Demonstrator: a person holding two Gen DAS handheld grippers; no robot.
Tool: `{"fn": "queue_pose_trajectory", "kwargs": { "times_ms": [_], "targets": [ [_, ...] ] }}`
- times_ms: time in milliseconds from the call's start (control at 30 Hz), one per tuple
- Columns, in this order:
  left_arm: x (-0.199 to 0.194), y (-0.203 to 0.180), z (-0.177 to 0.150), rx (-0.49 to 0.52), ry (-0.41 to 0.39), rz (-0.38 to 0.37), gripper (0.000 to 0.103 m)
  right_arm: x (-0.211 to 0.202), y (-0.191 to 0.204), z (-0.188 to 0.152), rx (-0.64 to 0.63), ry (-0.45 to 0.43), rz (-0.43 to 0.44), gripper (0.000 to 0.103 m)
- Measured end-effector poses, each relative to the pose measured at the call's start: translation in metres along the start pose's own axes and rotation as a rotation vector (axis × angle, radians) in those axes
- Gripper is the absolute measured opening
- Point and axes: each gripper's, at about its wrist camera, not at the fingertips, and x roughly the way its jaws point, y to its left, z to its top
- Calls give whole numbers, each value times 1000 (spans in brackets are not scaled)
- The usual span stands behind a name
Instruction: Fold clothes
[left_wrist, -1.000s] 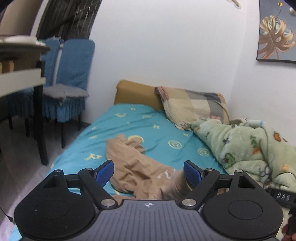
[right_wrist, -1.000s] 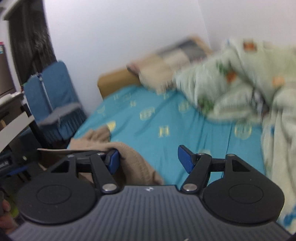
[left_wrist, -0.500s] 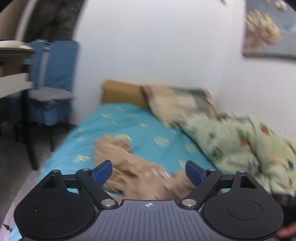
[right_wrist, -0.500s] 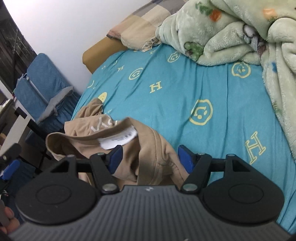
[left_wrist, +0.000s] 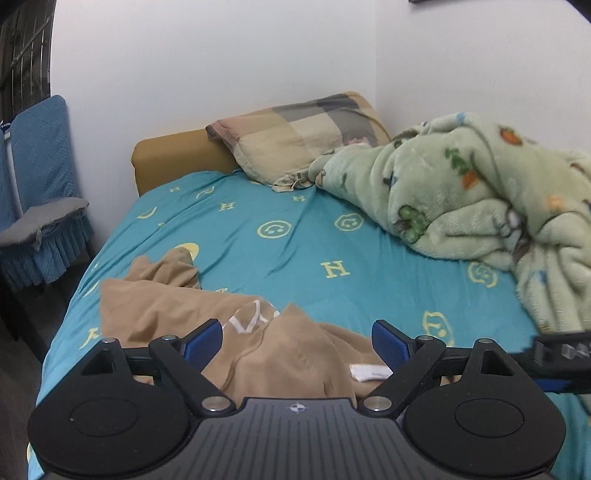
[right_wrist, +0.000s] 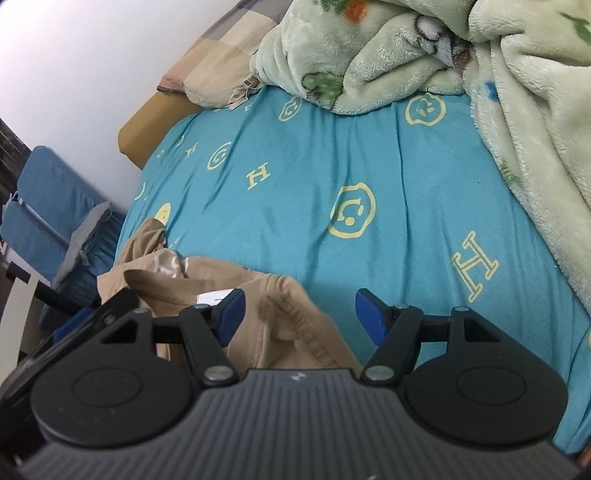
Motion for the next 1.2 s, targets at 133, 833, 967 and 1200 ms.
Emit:
{"fn": "queue_pose_trajectory", "kwargs": {
  "times_ms": [133, 833, 967, 1200],
  "targets": [
    [31, 9, -1, -36, 64, -19, 35, 6, 2, 2, -44, 0, 15, 69],
    [-128, 37, -14, -188, -184, -100, 9, 0, 33, -10, -307, -108, -86, 67],
    [-137, 48, -27, -281, -127, -108, 9, -27, 30, -8, -252, -262, -126, 69],
    [-146, 59, -44, -347, -58, -104, 15, -59, 51, -14, -365, -458, -75, 68]
  ]
}}
